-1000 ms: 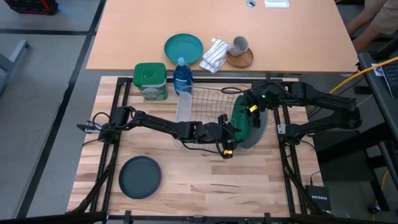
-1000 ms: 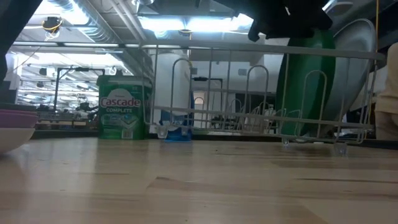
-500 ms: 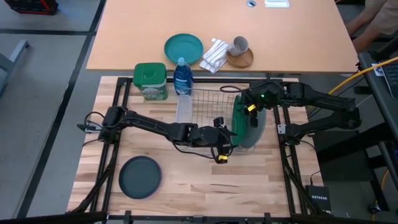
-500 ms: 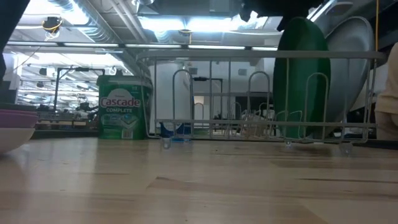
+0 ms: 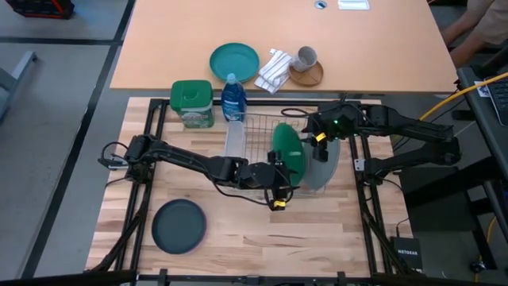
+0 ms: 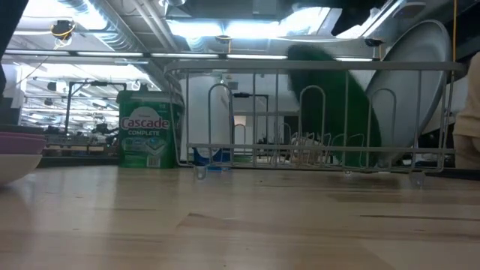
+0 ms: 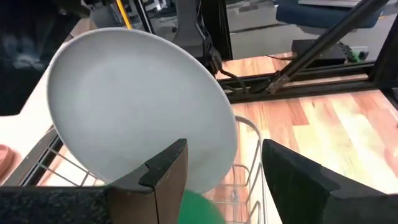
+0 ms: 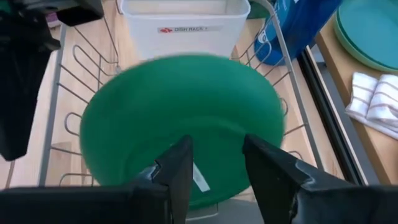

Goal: Sort dishes
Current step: Put the green plate into the dish rack

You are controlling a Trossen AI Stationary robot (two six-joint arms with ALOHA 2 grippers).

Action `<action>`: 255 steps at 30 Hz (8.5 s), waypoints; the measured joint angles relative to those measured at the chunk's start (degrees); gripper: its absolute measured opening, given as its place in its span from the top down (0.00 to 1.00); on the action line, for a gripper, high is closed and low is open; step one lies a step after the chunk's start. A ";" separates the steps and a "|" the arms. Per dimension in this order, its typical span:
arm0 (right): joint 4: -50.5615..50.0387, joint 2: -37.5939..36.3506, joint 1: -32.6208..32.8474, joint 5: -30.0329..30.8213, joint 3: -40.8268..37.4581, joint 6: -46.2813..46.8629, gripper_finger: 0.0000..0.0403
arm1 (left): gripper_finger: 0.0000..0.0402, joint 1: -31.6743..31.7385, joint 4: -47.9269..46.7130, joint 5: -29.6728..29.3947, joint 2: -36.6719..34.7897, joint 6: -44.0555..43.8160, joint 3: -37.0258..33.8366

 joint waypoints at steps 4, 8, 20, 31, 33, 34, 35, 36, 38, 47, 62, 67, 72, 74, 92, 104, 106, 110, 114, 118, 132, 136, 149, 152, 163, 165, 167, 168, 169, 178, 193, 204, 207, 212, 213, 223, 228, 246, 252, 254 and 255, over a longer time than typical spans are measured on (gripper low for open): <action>0.84 -0.01 -0.01 0.00 0.00 0.02 0.63 | 0.52 -0.25 -0.12 -0.04 -0.32 0.22 0.00; 0.89 -0.02 -0.02 -0.02 0.00 -0.20 0.63 | 0.52 -0.25 -0.91 -0.17 -0.89 0.24 0.00; 0.30 -0.02 0.00 -0.04 0.02 -0.35 0.63 | 0.52 -0.22 -7.61 -3.05 -3.82 0.15 0.00; 0.24 0.15 -0.02 -0.07 0.04 -0.39 0.63 | 0.52 -0.18 -16.58 -4.46 -3.82 -4.13 0.00; 0.16 0.28 0.00 -0.07 0.04 -0.39 0.63 | 0.52 -0.18 -18.86 -4.44 -3.82 -3.59 0.00; 0.19 0.51 0.00 -0.07 0.04 -0.39 0.63 | 0.52 -0.18 -20.17 -4.44 -3.82 -3.28 0.00; 0.20 0.62 0.00 -0.14 0.07 -0.39 0.63 | 0.52 -0.15 -21.58 -4.46 -3.82 -2.96 0.00; 0.07 0.71 -0.02 -0.39 0.07 -0.39 0.63 | 0.52 -0.07 -22.98 -4.52 -3.82 -2.84 0.00; -0.07 1.23 -0.02 -1.04 0.07 -0.39 0.63 | 0.52 0.18 -26.23 -4.79 -3.82 -2.85 0.00; -1.64 6.21 -0.02 -1.09 0.11 -0.57 0.63 | 0.52 2.69 -40.00 -4.94 -3.82 -15.91 0.00; -3.70 8.94 -1.57 4.02 0.11 -8.03 0.63 | 0.52 4.05 -45.83 -3.96 -3.79 -5.29 0.00; -4.53 10.06 -6.64 -0.49 0.07 -8.00 0.63 | 0.52 4.04 -45.72 -3.98 -3.75 -8.52 0.00; -4.18 13.16 -14.06 -9.15 0.07 -7.94 0.63 | 0.52 3.80 -46.00 -3.69 -3.75 -9.00 0.00; -4.28 15.17 -16.93 -12.41 0.07 -7.47 0.63 | 0.52 3.82 -46.02 -3.69 -3.75 -9.05 0.00; -4.08 32.13 -22.93 -19.17 0.07 0.16 0.63 | 0.52 3.83 -45.93 -3.56 -3.75 -8.81 0.00; -3.36 32.54 -23.39 -18.08 0.11 0.13 0.63 | 0.52 4.10 -45.36 -3.01 -2.36 -7.88 0.00; -2.89 32.54 -23.75 -18.16 0.11 0.15 0.63 | 0.52 4.10 -45.42 -2.06 -1.30 -7.53 0.00; -1.58 33.26 -23.80 -17.39 0.20 2.31 0.63 | 0.52 4.10 -45.45 -0.07 1.46 -6.67 0.00; -1.69 33.92 -23.61 -16.14 0.27 2.56 0.63 | 0.52 4.10 -45.32 0.38 3.32 -6.44 0.03; -1.66 34.10 -23.63 -15.72 0.33 2.69 0.63 | 0.52 4.13 -45.20 1.04 3.86 -5.34 0.22; -1.56 34.21 -23.66 -16.08 0.28 3.00 0.63 | 0.52 6.06 -45.39 3.93 3.77 -5.40 -0.04; -1.85 34.23 -23.65 -16.60 0.28 3.64 0.63 | 0.52 6.55 -45.50 3.98 3.75 -5.18 -0.09; -6.36 34.32 -23.71 -18.10 0.20 7.85 0.63 | 0.52 6.95 -45.21 6.45 3.77 -5.52 -0.09; -7.67 34.31 -23.69 -17.59 0.13 8.23 0.63 | 0.52 6.95 -45.21 6.84 3.77 -5.59 -0.09; -7.02 34.67 -23.56 -20.33 4.69 7.18 0.63 | 0.52 6.92 -45.24 7.22 3.77 -5.77 -0.09; -6.79 34.64 -23.56 -22.54 6.14 7.13 0.63 | 0.52 6.92 -45.24 7.28 3.77 -5.79 -0.09; -6.69 34.62 -23.43 -23.22 6.73 7.19 0.63 | 0.52 6.90 -45.24 7.28 3.77 -5.79 -0.09; -6.56 34.60 -23.04 -22.65 6.73 7.19 0.63 | 0.52 6.90 -45.25 7.30 3.77 -5.79 -0.09; -6.53 34.60 -22.81 -21.09 6.73 7.20 0.63 | 0.52 6.90 -45.24 7.30 3.77 -5.79 -0.09; -6.68 38.11 -18.15 -15.91 6.78 11.85 0.63 | 0.52 6.90 -45.24 7.32 3.77 -5.81 -0.09; -8.73 39.36 -16.68 -8.46 6.88 18.04 0.63 | 0.52 6.88 -45.53 7.41 3.75 -5.71 0.02; -12.23 39.36 -16.55 -12.55 6.91 19.61 0.63 | 0.52 6.88 -45.37 7.85 4.62 -1.80 0.22; -12.11 39.37 -16.55 -12.72 6.91 19.63 0.63 | 0.52 6.88 -45.21 7.94 5.01 -0.80 0.31; -11.83 40.89 -16.54 -11.63 7.20 19.70 0.63 | 0.52 6.88 -45.30 7.58 4.80 -0.15 0.23; -11.90 41.53 -16.55 -11.61 7.21 19.70 0.63 | 0.52 6.88 -45.31 7.46 4.80 0.24 0.22; -11.74 43.52 -16.52 -11.36 7.26 19.41 0.63 | 0.53 6.73 -45.40 3.86 4.33 2.45 0.12; -11.67 43.58 -16.52 -10.51 7.15 19.26 0.63 | 0.60 6.40 -46.80 2.90 2.33 4.35 -0.33; -11.61 43.60 -16.52 -10.23 7.06 19.21 0.63 | 0.67 4.67 -47.43 2.65 -2.24 21.80 -0.12; -11.63 43.60 -16.52 -10.21 7.06 19.21 0.63 | 0.67 7.38 -46.75 2.63 -2.24 35.81 -0.09; -11.61 43.60 -16.52 -10.23 7.06 19.19 0.63 | 0.67 8.39 -47.10 2.63 -2.24 39.61 -0.04; -11.61 43.60 -16.52 -10.21 7.06 19.21 0.63 | 0.67 8.86 -47.29 2.63 -2.24 41.61 -0.04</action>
